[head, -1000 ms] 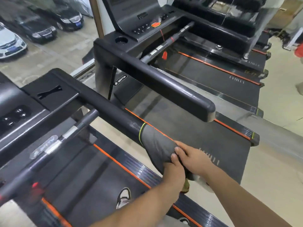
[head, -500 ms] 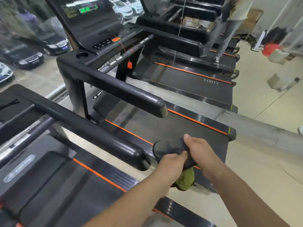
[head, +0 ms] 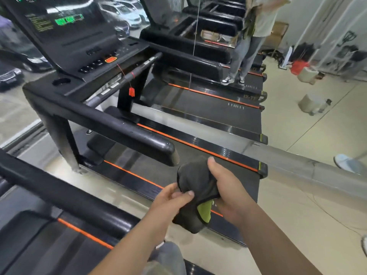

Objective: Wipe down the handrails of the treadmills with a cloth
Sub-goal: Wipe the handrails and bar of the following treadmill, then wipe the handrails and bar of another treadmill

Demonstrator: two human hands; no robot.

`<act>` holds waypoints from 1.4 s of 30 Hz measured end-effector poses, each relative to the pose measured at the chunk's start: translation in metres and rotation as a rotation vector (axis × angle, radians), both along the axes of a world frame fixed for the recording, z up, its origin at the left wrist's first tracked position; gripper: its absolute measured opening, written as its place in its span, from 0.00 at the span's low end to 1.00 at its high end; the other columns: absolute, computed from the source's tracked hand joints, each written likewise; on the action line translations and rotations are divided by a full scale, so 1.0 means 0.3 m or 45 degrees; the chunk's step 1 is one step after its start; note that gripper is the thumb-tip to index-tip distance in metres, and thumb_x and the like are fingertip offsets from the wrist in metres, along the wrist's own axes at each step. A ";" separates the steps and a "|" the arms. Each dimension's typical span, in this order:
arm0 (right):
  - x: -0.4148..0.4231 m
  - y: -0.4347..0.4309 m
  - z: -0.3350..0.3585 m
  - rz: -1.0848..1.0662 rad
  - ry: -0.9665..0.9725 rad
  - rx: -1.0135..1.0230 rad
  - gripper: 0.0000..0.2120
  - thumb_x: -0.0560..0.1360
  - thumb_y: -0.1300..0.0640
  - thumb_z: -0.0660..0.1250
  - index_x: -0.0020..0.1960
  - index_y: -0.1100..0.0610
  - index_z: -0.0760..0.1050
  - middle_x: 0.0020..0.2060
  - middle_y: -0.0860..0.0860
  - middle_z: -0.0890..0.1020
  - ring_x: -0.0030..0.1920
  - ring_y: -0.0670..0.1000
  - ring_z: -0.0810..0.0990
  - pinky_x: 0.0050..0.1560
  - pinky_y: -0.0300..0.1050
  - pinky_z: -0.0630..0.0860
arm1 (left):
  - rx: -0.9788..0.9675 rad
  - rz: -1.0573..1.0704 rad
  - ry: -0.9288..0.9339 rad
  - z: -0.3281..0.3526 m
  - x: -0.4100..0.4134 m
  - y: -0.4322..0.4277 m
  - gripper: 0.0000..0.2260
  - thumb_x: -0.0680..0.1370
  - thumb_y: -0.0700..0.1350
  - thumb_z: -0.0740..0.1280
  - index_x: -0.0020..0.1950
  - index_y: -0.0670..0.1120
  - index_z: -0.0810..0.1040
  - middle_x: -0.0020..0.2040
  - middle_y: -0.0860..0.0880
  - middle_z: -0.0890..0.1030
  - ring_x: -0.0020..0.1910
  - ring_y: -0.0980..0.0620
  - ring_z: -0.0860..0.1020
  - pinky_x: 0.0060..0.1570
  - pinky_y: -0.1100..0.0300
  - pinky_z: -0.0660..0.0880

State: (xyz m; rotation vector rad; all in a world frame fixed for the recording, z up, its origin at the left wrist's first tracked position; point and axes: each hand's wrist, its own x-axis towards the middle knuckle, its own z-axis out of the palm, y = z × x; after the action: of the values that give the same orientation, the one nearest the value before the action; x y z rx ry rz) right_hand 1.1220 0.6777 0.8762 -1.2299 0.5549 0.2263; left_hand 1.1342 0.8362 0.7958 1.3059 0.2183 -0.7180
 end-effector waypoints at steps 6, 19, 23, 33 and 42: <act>0.338 -0.014 0.019 0.110 0.007 0.003 0.24 0.84 0.43 0.61 0.62 0.63 0.80 0.57 0.62 0.85 0.60 0.61 0.84 0.67 0.60 0.76 | 0.005 0.075 0.144 -0.024 0.273 0.042 0.12 0.71 0.44 0.80 0.50 0.42 0.84 0.48 0.40 0.85 0.44 0.48 0.80 0.46 0.57 0.74; 0.918 0.068 -0.026 0.331 0.005 -0.313 0.09 0.79 0.57 0.71 0.52 0.63 0.80 0.49 0.63 0.85 0.50 0.59 0.86 0.53 0.57 0.82 | 0.038 0.172 -0.040 0.141 0.676 0.135 0.10 0.75 0.49 0.78 0.54 0.48 0.85 0.47 0.48 0.87 0.45 0.51 0.85 0.45 0.57 0.80; 1.064 0.080 -0.081 0.471 -0.055 -0.358 0.10 0.83 0.52 0.67 0.50 0.58 0.81 0.47 0.55 0.86 0.49 0.54 0.85 0.53 0.52 0.81 | 0.066 0.474 -0.057 0.148 0.743 0.085 0.06 0.78 0.47 0.74 0.54 0.52 0.83 0.51 0.51 0.87 0.52 0.51 0.85 0.55 0.52 0.80; 1.377 -0.199 -0.106 1.023 -0.097 -0.439 0.17 0.85 0.42 0.58 0.55 0.51 0.80 0.50 0.47 0.86 0.55 0.47 0.85 0.61 0.51 0.80 | 0.071 0.847 -0.145 0.199 1.029 -0.285 0.11 0.79 0.41 0.73 0.61 0.51 0.81 0.57 0.45 0.86 0.59 0.43 0.83 0.65 0.39 0.76; 1.764 -0.350 0.021 1.078 -0.249 -0.041 0.11 0.79 0.49 0.72 0.58 0.53 0.79 0.54 0.57 0.85 0.58 0.59 0.84 0.61 0.63 0.80 | 0.225 1.039 -0.142 0.337 1.351 -0.473 0.18 0.73 0.40 0.77 0.60 0.53 0.81 0.54 0.48 0.87 0.54 0.48 0.85 0.59 0.46 0.81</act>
State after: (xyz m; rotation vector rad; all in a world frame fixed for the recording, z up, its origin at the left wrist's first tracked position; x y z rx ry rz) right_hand 1.6513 0.5728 0.8826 -1.4446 -0.1631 0.7980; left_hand 1.5394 0.6944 0.8968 1.2722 0.6856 0.0699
